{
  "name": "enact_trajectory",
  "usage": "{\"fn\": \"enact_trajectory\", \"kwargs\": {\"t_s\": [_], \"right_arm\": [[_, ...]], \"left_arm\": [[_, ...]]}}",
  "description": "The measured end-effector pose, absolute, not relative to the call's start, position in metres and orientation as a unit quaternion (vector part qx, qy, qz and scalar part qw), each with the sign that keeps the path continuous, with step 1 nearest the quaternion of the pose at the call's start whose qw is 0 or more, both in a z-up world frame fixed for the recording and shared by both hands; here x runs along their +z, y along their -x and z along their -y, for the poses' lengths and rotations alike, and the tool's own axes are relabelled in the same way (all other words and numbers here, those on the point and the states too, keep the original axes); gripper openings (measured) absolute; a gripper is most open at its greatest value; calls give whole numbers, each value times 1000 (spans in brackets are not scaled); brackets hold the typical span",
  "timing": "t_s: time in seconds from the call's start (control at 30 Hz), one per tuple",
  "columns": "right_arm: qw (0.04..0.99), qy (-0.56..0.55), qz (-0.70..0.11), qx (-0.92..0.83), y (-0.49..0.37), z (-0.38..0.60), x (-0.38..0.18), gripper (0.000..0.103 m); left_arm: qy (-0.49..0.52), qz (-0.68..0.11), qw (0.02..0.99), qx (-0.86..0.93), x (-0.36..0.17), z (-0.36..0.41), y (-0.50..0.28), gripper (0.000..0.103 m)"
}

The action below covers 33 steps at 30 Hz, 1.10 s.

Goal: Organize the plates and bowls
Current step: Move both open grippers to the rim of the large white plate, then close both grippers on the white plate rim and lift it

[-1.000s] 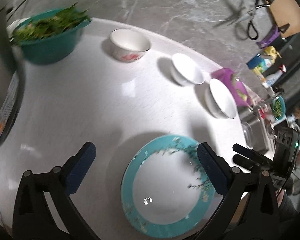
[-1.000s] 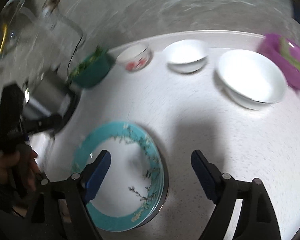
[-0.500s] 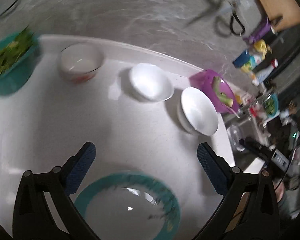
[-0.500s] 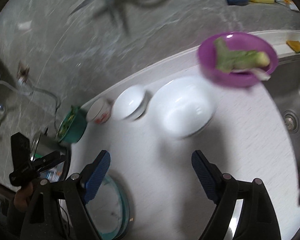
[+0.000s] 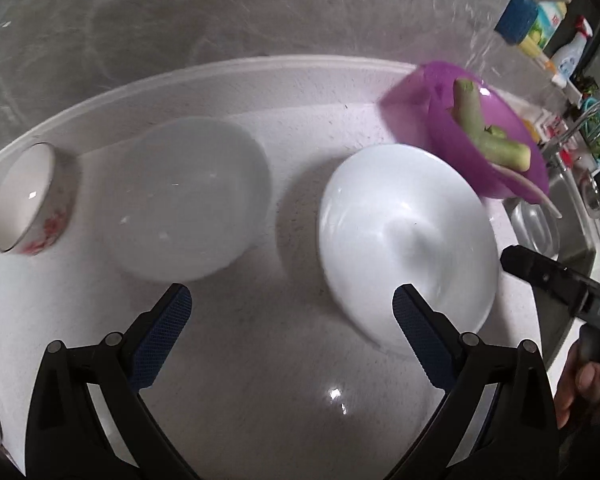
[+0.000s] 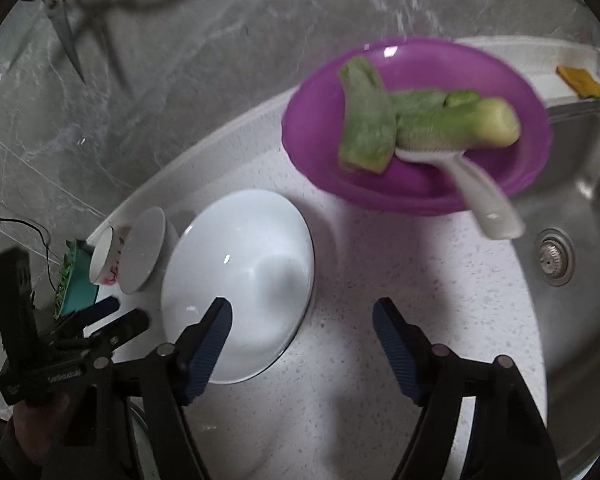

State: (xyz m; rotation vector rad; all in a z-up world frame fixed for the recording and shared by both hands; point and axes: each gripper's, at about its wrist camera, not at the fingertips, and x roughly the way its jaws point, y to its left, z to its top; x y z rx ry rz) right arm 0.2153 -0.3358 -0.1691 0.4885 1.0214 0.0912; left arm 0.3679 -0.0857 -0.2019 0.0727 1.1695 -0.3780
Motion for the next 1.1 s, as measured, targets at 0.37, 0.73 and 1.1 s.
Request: {"fn": "enact_trajectory", "kwargs": {"t_s": [0.37,0.73,1.1], "right_arm": [[830,-223,-508,52,-234,339,-194,62],[824,-213,-523,56,-249,328,-205,44],[823,-192,-532,58,-262,315,-210,14]], "left_arm": [[-37,-564,799,-203,-230,113,-380,90],[-26,-592,778,-208,-265,127,-399,35],[-26,-590,778,-216,-263,133,-409,15]]}}
